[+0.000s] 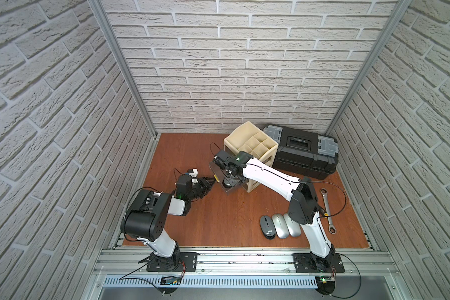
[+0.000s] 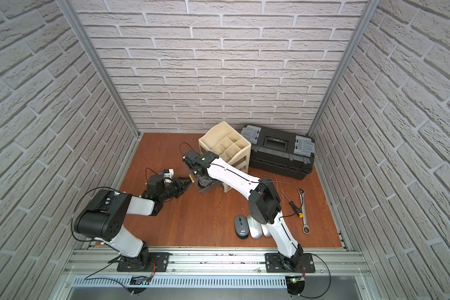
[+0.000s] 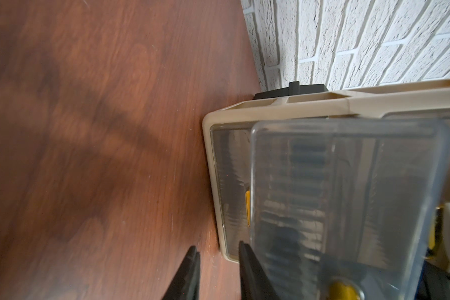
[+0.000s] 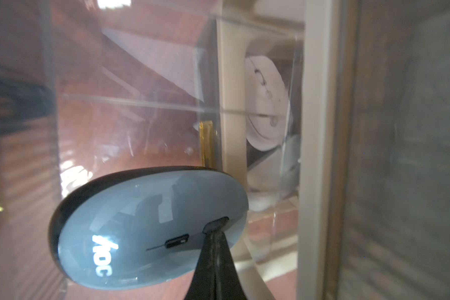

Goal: Take the mice out of the drawer
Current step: Adjust the mouse in the drawer.

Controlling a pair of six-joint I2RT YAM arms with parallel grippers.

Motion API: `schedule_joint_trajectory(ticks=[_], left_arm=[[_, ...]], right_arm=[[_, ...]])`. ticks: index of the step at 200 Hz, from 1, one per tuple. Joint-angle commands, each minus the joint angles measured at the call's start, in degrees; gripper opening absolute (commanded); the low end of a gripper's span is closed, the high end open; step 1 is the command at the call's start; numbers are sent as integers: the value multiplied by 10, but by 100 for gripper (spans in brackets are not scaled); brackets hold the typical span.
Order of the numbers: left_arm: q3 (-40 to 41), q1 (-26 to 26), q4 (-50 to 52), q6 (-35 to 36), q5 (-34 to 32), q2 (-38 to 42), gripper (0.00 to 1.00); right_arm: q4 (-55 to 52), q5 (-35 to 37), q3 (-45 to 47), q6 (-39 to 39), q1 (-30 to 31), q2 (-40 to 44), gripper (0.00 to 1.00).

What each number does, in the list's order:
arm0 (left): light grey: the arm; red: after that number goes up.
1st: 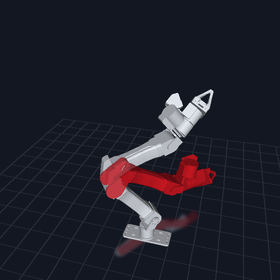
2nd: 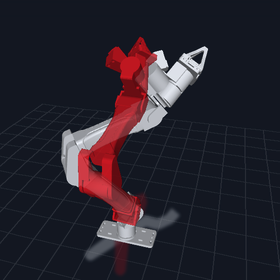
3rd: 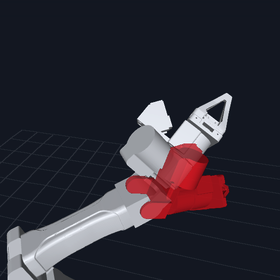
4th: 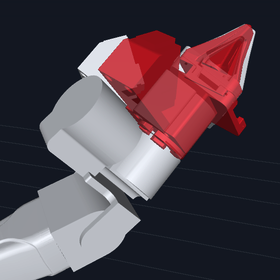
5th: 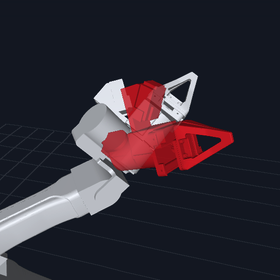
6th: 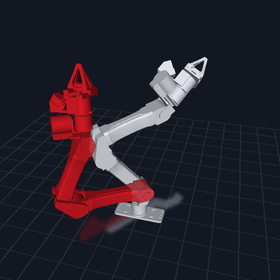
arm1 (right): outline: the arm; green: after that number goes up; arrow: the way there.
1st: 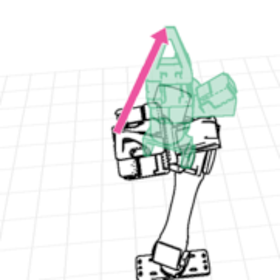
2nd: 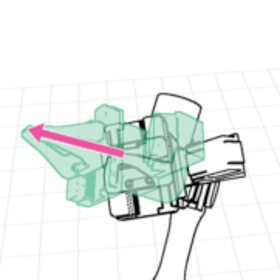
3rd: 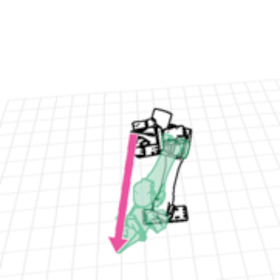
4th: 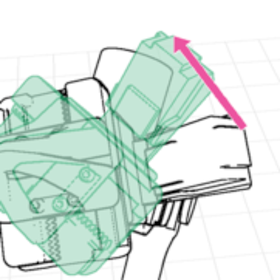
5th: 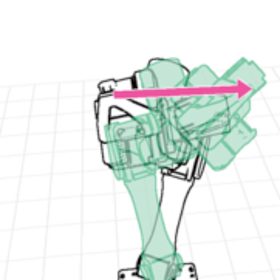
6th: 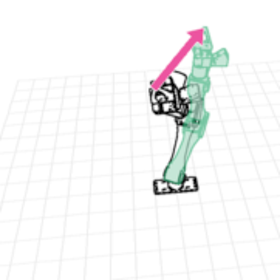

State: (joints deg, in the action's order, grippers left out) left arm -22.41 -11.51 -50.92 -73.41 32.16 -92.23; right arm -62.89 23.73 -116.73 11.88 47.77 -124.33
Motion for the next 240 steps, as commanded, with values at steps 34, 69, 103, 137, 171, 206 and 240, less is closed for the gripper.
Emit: schedule_joint_trajectory(ticks=[34,69,103,137,171,206,240], left_arm=[[-9,3,-10,12,-1,12,30],[-16,3,-10,12,0,4,30],[-20,3,-6,13,2,2,30],[-20,3,-4,13,3,4,30],[-24,4,4,20,0,3,30],[-25,4,-20,11,1,-17,30],[-29,3,-25,6,3,-20,32]], right_arm=[[118,-23,65,-5,-1,55,2],[-17,10,-24,43,1,22,2],[-130,19,-90,77,5,-29,2],[-135,6,-85,78,5,-48,2],[-171,13,-108,74,5,-75,2],[-181,16,-108,72,5,-98,2],[-143,15,-100,68,4,-105,2]])
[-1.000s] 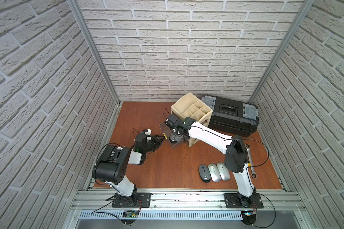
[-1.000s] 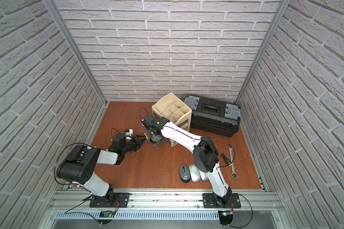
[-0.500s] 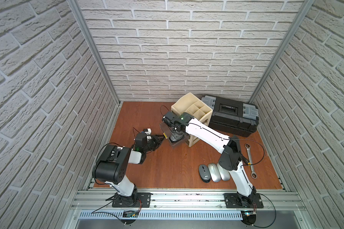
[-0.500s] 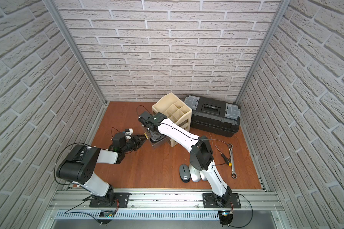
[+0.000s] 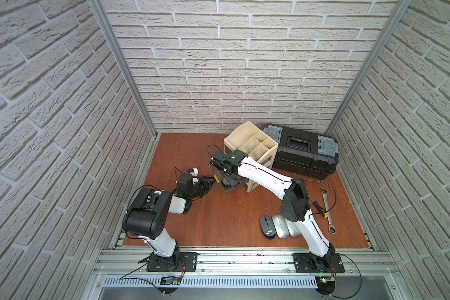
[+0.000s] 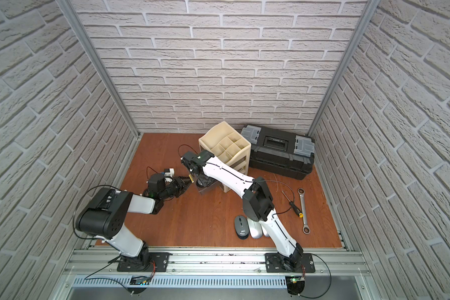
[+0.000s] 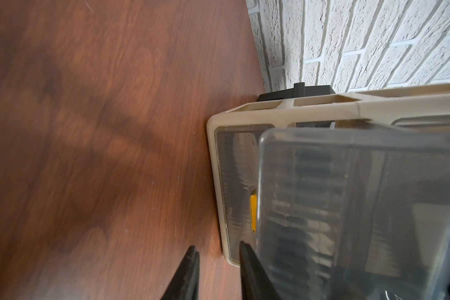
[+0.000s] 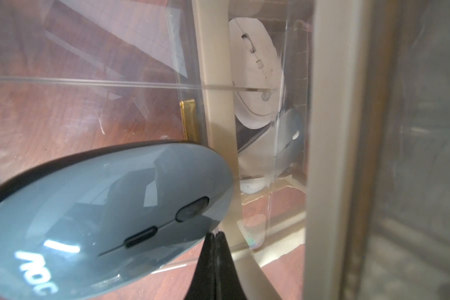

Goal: Take the mice out of the drawer
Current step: Adjust the mouse in the drawer.

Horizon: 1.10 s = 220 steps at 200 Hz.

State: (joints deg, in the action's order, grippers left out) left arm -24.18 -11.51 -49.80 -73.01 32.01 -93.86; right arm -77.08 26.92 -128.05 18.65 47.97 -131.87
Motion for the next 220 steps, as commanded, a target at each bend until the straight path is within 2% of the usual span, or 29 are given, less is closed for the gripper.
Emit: schedule_joint_trajectory(ticks=[1,85,133,157,202,220], left_arm=[[-11,3,-35,2,4,-3,32],[-4,2,-11,12,0,23,32],[1,3,-5,13,-2,37,32],[1,4,3,17,-2,42,32],[1,5,-5,16,-1,30,32],[1,6,-9,15,0,25,32]], right_arm=[[0,-16,14,1,2,-30,2],[197,-14,72,-9,-5,8,3],[242,5,81,-15,-10,32,3],[249,8,107,-15,-11,65,8],[285,-75,174,5,-10,133,24],[288,-86,186,11,-9,151,31]])
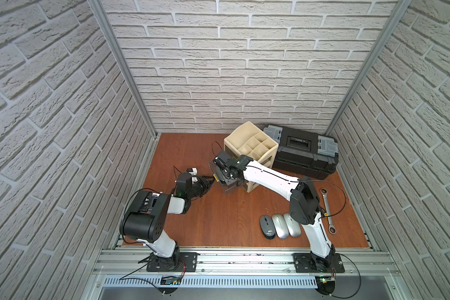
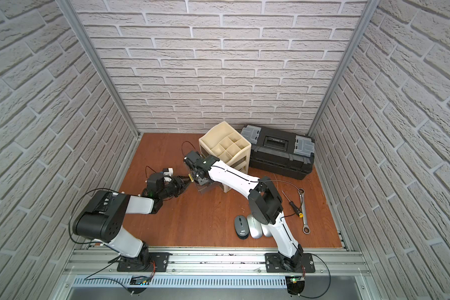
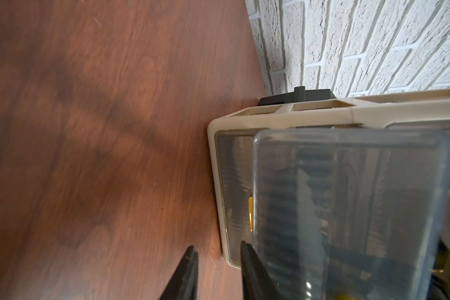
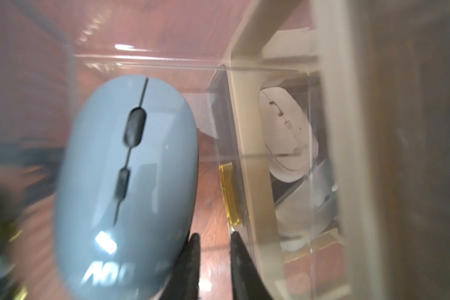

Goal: Take the mice out of the drawer
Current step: Adjust the mouse in the drawer.

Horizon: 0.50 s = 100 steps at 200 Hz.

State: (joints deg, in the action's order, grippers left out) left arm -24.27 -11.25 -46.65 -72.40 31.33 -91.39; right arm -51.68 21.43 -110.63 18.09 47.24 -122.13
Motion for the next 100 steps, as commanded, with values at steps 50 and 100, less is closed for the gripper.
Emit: schedule_joint_trajectory(ticks=[50,100], left_arm=[[2,7,-39,9,9,3,32],[3,8,-31,11,11,8,32]], right_arm=[[55,-80,22,18,-3,72,48],[45,-136,-27,-8,-6,24,56]])
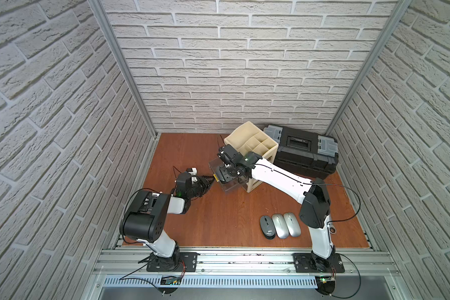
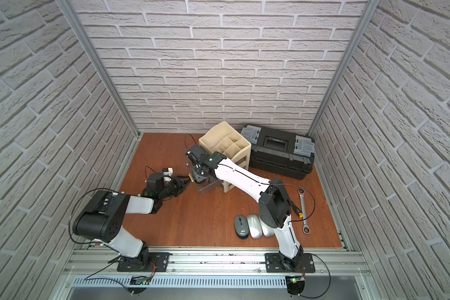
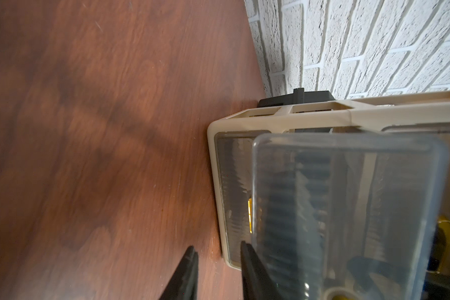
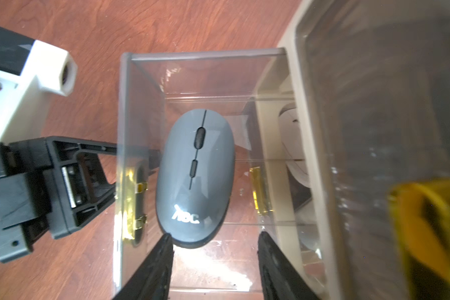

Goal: Take the mice out of the drawer
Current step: Adjust the mouse in the drawer, then pick up the mouse from the drawer.

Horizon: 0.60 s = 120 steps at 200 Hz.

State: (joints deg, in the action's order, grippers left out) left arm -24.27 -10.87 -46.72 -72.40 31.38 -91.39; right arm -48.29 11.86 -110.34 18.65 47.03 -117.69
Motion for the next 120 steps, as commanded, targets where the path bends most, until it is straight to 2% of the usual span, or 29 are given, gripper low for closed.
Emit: schedule_joint_trajectory(ticks=[1,80,120], left_arm=[[3,4,-30,11,11,9,32],[4,3,-19,16,12,12,32],[3,2,-10,20,10,16,32]], right_arm=[[11,-42,-30,-14,-3,-21,56],[-9,-82,-84,-27,-22,-87,62],[-45,-58,-108,-51,-23,-111,65]])
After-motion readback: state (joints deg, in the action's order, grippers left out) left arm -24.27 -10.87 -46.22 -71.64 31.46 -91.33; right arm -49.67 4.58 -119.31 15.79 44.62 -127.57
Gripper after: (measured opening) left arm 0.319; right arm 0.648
